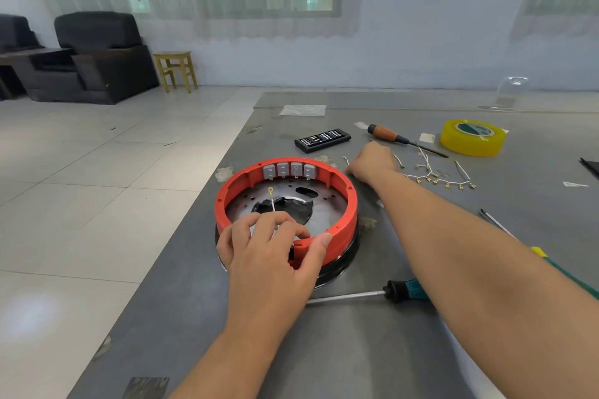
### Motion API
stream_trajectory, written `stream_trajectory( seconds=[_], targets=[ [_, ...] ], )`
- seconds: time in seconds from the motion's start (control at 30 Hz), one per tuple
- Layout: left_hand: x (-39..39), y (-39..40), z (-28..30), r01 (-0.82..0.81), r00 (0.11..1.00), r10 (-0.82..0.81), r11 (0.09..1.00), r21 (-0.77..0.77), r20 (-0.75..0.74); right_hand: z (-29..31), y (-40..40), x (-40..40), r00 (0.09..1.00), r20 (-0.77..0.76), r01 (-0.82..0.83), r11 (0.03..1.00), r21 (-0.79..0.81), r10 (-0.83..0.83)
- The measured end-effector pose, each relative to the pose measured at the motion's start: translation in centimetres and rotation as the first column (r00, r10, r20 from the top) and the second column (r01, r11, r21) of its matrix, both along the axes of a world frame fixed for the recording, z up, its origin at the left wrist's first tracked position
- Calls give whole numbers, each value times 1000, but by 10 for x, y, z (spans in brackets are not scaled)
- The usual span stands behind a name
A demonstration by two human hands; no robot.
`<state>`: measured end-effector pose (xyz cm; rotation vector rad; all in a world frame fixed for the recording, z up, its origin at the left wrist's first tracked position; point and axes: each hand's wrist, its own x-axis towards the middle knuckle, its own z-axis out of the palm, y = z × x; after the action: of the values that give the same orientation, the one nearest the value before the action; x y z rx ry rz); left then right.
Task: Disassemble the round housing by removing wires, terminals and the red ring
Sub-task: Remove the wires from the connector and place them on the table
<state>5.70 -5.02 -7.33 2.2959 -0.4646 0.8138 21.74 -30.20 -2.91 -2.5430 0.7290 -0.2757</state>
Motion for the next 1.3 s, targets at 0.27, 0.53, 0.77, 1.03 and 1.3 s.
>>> stream_trajectory(
  seconds=[0.27, 0.53, 0.77, 1.03, 1.3],
  targets=[
    [3, -1, 0, 10, 1000, -10, 1000, -23, 1, -1, -4, -1, 993, -57, -102, 994, -26, 101],
    [6, 5, 0, 52, 999, -51, 997, -64, 19, 11, -7, -23, 962, -91, -252, 966, 61, 256],
    [6, 17, 8, 41, 999, -47, 938, -343, -8, 21, 20, -98, 953, 107, -301, 844, 444, 284],
    [4, 36, 5, -232, 913, -34, 776, -586, -407, 15, 69, -157, 964, 69, -265, 934, 240, 256],
    [-2, 38, 9, -129, 913, -154, 769, -626, -377, 13, 76, -165, 983, 63, -182, 952, 246, 172]
  ],
)
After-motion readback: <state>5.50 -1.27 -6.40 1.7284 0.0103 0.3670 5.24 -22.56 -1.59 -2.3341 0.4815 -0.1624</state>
